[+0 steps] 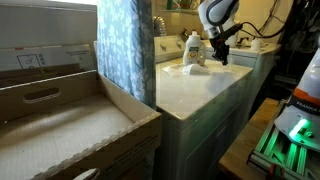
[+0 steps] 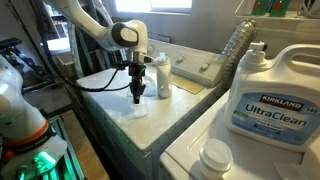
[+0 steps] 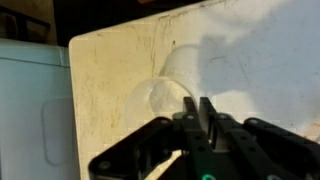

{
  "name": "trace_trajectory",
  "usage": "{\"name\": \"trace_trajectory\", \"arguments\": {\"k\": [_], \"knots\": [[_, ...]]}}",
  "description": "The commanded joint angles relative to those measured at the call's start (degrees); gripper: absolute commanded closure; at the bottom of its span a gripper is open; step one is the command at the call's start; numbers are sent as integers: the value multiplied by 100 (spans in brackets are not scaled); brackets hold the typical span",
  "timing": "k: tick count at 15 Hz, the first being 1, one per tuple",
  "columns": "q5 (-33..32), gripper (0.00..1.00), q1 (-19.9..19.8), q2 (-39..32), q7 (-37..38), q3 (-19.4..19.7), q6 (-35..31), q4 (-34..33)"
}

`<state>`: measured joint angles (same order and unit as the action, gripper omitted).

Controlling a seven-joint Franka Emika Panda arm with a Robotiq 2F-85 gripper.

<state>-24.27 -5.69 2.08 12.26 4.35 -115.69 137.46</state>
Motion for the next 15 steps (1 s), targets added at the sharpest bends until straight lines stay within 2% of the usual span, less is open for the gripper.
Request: {"name": "trace_trajectory", "arguments": {"k": [1,5,12,14,15], "knots": [[-589,100,240,-378,429,-245,335,-500],[-1193,99,542,-854,865,-447,234,-997],[-1103,98,990,-1672,1059,-507,274,-1796],[-962,70,1014,-1763,873,-519,277,-1886],[-839,65,1010,-1783,780,-530,255,-1940]]}}
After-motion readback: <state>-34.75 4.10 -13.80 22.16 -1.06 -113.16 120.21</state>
